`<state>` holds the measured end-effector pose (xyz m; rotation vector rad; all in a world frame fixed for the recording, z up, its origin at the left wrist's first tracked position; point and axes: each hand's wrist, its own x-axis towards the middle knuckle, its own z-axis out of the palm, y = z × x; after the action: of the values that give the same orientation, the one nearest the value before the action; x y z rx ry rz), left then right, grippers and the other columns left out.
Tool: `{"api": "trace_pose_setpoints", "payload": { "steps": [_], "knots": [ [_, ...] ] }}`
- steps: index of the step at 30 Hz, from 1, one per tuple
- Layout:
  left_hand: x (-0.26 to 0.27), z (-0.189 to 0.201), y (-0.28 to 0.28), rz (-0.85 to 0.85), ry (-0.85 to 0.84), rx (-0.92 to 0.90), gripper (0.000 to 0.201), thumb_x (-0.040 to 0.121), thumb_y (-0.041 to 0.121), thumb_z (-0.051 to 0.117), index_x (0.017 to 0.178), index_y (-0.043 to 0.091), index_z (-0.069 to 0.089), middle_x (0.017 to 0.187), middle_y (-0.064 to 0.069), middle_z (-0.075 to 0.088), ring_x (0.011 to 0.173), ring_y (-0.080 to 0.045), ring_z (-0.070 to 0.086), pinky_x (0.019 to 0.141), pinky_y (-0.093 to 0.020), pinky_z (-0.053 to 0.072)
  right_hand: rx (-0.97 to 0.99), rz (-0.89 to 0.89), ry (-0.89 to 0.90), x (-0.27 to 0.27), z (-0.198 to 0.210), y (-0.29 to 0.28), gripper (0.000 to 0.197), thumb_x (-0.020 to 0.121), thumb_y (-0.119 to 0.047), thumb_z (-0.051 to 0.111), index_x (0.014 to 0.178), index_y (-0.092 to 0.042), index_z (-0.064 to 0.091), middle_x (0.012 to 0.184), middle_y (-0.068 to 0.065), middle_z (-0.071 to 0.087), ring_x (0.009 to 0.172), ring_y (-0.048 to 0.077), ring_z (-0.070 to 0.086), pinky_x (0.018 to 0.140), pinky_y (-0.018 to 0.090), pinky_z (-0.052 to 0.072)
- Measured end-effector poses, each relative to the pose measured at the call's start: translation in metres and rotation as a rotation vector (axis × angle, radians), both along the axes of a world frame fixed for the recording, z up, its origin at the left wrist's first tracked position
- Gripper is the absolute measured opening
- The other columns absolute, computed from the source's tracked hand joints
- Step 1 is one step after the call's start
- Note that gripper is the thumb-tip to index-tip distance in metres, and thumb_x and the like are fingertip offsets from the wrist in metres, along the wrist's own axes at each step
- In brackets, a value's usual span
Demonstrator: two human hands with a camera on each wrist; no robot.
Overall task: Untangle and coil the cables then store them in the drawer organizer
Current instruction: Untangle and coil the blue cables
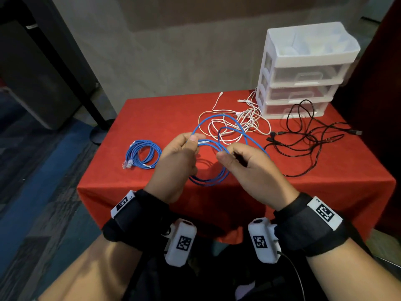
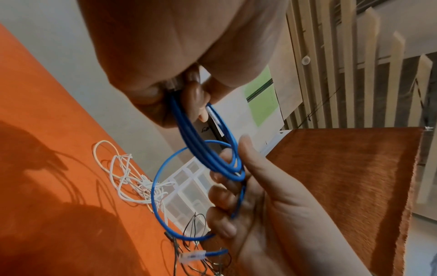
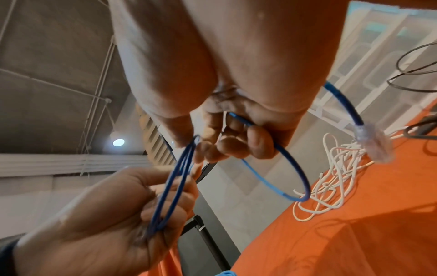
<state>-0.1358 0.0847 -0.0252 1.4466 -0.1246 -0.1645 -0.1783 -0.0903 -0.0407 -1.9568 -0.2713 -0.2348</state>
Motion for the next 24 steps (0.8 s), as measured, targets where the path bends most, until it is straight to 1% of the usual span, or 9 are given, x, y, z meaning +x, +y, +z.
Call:
{"api": "trace_pose_setpoints", "payload": {
  "steps": [3, 5, 7, 11, 14, 16, 18, 21, 24],
  "knots": [
    [0.005, 0.000, 0.005, -0.011, -0.007, -0.007, 0.028, 0.109, 0.021, 0.041, 0.104, 0.015, 0.067, 0.064, 0.006, 0.027, 0.047, -0.002, 0.019, 0.040, -0.015, 0.018, 0.140, -0.029, 0.017, 0.002, 0.001, -0.009, 0.025, 0.102, -0.028, 0.062, 0.087, -0.009, 0.064, 0.075, 0.003, 0.043, 0.071, 0.014, 0.038, 0.066, 0.033, 0.035],
    [0.004, -0.001, 0.003, -0.011, -0.041, 0.041, 0.030, 0.109, 0.022, 0.041, 0.103, 0.017, 0.071, 0.066, 0.004, 0.025, 0.048, -0.004, 0.019, 0.041, -0.017, 0.018, 0.207, -0.039, 0.035, 0.003, 0.004, -0.011, 0.013, 0.099, -0.023, 0.067, 0.095, -0.011, 0.070, 0.074, -0.001, 0.044, 0.070, 0.013, 0.038, 0.065, 0.029, 0.035],
    [0.004, -0.002, 0.000, -0.009, -0.088, 0.089, 0.032, 0.108, 0.025, 0.043, 0.102, 0.020, 0.074, 0.065, 0.002, 0.026, 0.049, -0.007, 0.019, 0.042, -0.020, 0.020, 0.204, -0.032, 0.050, 0.006, 0.005, -0.010, 0.013, 0.096, -0.023, 0.071, 0.103, -0.013, 0.073, 0.072, -0.003, 0.043, 0.067, 0.013, 0.037, 0.063, 0.029, 0.033],
    [0.002, -0.003, -0.005, -0.001, -0.127, 0.117, 0.032, 0.108, 0.030, 0.045, 0.105, 0.021, 0.076, 0.060, 0.005, 0.027, 0.048, -0.010, 0.020, 0.045, -0.022, 0.018, 0.164, 0.004, 0.043, 0.009, 0.006, -0.007, 0.012, 0.097, -0.022, 0.070, 0.092, -0.012, 0.074, 0.073, 0.006, 0.046, 0.069, 0.016, 0.040, 0.065, 0.035, 0.034],
    [0.009, -0.005, 0.002, 0.100, -0.131, 0.150, 0.033, 0.109, 0.029, 0.043, 0.098, 0.016, 0.072, 0.051, 0.015, 0.040, 0.044, -0.002, 0.029, 0.042, -0.019, 0.025, 0.079, -0.042, 0.010, 0.008, 0.012, -0.012, 0.016, 0.098, -0.021, 0.067, 0.085, -0.016, 0.075, 0.073, 0.008, 0.062, 0.069, 0.018, 0.051, 0.069, 0.040, 0.044],
    [0.020, -0.009, 0.015, 0.205, -0.126, 0.139, 0.034, 0.108, 0.031, 0.045, 0.083, 0.018, 0.064, 0.055, 0.013, 0.037, 0.043, -0.003, 0.027, 0.042, -0.022, 0.023, 0.084, -0.078, -0.023, 0.007, 0.015, -0.022, 0.017, 0.100, -0.016, 0.065, 0.087, -0.017, 0.076, 0.075, -0.003, 0.068, 0.071, 0.013, 0.057, 0.071, 0.034, 0.047],
    [0.034, -0.012, 0.030, 0.320, -0.097, 0.121, 0.037, 0.108, 0.029, 0.046, 0.072, 0.020, 0.051, 0.053, 0.009, 0.032, 0.041, -0.004, 0.026, 0.041, -0.022, 0.022, 0.140, -0.068, -0.022, 0.007, 0.021, -0.036, 0.014, 0.100, -0.014, 0.064, 0.096, -0.015, 0.077, 0.074, -0.010, 0.068, 0.065, 0.003, 0.055, 0.065, 0.022, 0.046],
    [0.050, -0.017, 0.051, 0.415, -0.097, 0.225, 0.043, 0.107, 0.030, 0.049, 0.065, 0.021, 0.050, 0.053, 0.008, 0.033, 0.044, -0.009, 0.027, 0.045, -0.024, 0.023, 0.185, -0.024, 0.034, 0.006, 0.023, -0.056, 0.013, 0.098, -0.011, 0.065, 0.109, -0.014, 0.072, 0.068, 0.008, 0.062, 0.050, 0.005, 0.041, 0.050, 0.016, 0.034],
    [0.060, -0.017, 0.063, 0.456, -0.131, 0.295, 0.039, 0.105, 0.034, 0.050, 0.069, 0.021, 0.052, 0.061, 0.003, 0.034, 0.055, -0.015, 0.028, 0.054, -0.032, 0.025, 0.089, -0.031, 0.062, 0.006, 0.019, -0.068, 0.010, 0.095, -0.015, 0.070, 0.104, -0.017, 0.072, 0.062, 0.003, 0.055, 0.054, 0.010, 0.039, 0.054, 0.021, 0.033]
  ]
}}
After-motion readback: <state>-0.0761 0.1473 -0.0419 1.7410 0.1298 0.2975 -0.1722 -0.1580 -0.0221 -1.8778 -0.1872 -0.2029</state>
